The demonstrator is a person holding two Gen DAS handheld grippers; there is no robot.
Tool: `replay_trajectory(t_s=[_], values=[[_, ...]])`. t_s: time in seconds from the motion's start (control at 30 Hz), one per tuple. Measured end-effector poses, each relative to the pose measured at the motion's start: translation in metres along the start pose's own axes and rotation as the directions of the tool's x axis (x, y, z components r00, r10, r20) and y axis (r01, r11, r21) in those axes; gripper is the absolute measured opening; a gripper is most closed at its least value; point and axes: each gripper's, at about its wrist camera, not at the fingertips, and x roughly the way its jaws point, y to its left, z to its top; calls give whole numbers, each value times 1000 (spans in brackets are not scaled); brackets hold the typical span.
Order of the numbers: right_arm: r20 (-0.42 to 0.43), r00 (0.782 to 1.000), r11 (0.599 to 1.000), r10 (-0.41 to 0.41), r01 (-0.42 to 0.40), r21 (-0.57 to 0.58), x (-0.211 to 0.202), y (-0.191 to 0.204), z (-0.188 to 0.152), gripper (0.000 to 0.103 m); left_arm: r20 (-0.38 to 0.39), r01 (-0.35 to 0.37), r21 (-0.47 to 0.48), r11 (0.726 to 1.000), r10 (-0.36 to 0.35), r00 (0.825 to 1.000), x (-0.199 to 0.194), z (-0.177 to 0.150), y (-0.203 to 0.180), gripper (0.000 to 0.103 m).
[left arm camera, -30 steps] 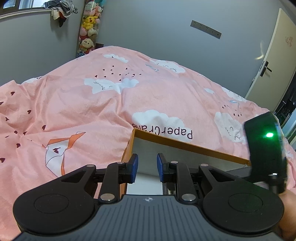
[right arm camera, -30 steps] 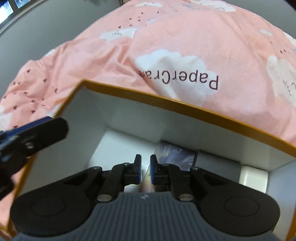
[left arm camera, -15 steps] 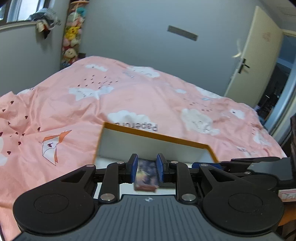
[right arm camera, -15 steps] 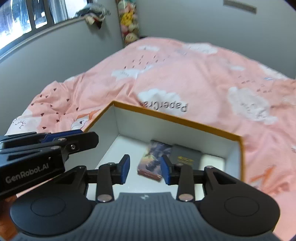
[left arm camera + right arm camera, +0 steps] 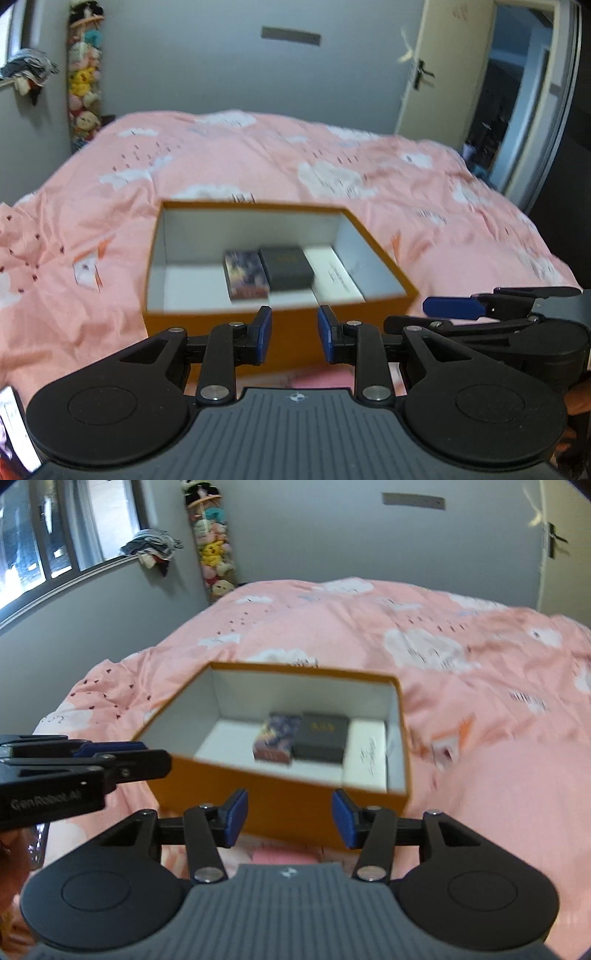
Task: Organize objects
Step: 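Withdraw both grippers up and away from the orange box, then reach both grippers down toward the plush toys beside the box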
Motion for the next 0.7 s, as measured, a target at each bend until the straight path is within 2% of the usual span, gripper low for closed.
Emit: replay_trajectory(t_s=[0.1, 0.33, 0.43, 0.53, 0.7], values=[[-14, 1000, 999, -21, 21, 30, -8, -3, -20, 53, -55, 12, 14, 1000, -12, 998, -1, -17, -1, 32], [-88, 994, 997, -67, 70, 33, -6, -4, -60, 53, -182, 20, -63, 998, -31, 983, -1, -47, 13, 32], [-150, 987, 997, -56, 62, 39, 2, 0, -72, 52, -217, 25, -68, 997, -40, 975, -2, -57, 15, 32], [-174, 984, 998, -39, 47, 40, 6, 3, -78, 52, -240, 24, -72, 997, -41, 970, -3, -66, 17, 32], [-202, 979, 999, -22, 31, 37, 11, 6, -83, 49, -276, 57, -153, 987, -98, 956, -1, -78, 30, 32]])
